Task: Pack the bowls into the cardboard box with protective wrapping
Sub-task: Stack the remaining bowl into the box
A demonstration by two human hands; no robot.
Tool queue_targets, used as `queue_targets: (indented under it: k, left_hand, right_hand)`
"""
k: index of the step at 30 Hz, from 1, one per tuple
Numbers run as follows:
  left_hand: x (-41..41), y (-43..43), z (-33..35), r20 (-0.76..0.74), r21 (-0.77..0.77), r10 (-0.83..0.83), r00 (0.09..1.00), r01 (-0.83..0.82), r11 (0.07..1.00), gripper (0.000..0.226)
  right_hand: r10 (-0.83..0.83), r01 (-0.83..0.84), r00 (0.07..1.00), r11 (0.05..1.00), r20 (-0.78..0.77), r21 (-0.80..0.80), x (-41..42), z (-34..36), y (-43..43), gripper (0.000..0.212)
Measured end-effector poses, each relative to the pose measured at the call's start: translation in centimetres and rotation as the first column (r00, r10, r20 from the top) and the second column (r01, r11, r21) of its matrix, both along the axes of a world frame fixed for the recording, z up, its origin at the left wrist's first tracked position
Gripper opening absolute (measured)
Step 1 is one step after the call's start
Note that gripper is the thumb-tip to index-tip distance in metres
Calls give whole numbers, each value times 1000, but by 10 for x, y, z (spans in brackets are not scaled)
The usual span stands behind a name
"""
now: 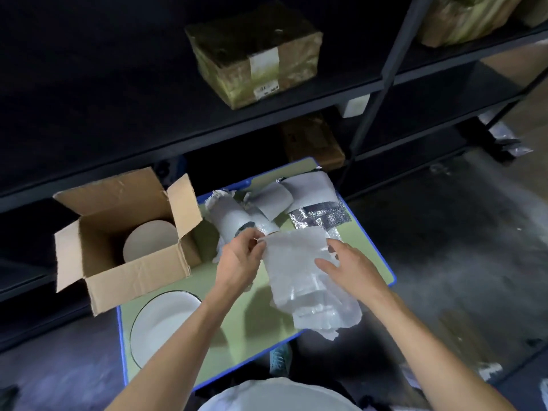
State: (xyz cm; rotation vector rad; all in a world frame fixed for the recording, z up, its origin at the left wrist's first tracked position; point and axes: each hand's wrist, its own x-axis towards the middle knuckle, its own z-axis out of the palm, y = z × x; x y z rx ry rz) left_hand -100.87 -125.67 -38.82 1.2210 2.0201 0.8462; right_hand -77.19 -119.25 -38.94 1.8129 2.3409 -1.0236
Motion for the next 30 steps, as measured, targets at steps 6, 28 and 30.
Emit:
queue_targets:
  k: [6, 28, 30]
  left_hand:
    - [-26, -32, 19, 108, 13, 67, 992, -68, 998, 8]
    - [-104, -181, 16, -496, -202, 216, 841, -354, 913, 24]
    - [-110, -179, 18, -489, -230, 165, 856, -310, 923, 24]
  right_hand:
    - [-40, 15, 978, 992, -205, -122, -46, 12, 2, 16]
    - [217, -274, 937, 943, -274, -187, -133, 1, -31, 24]
    - [230, -287, 933, 940, -278, -185, -135, 4, -34, 22]
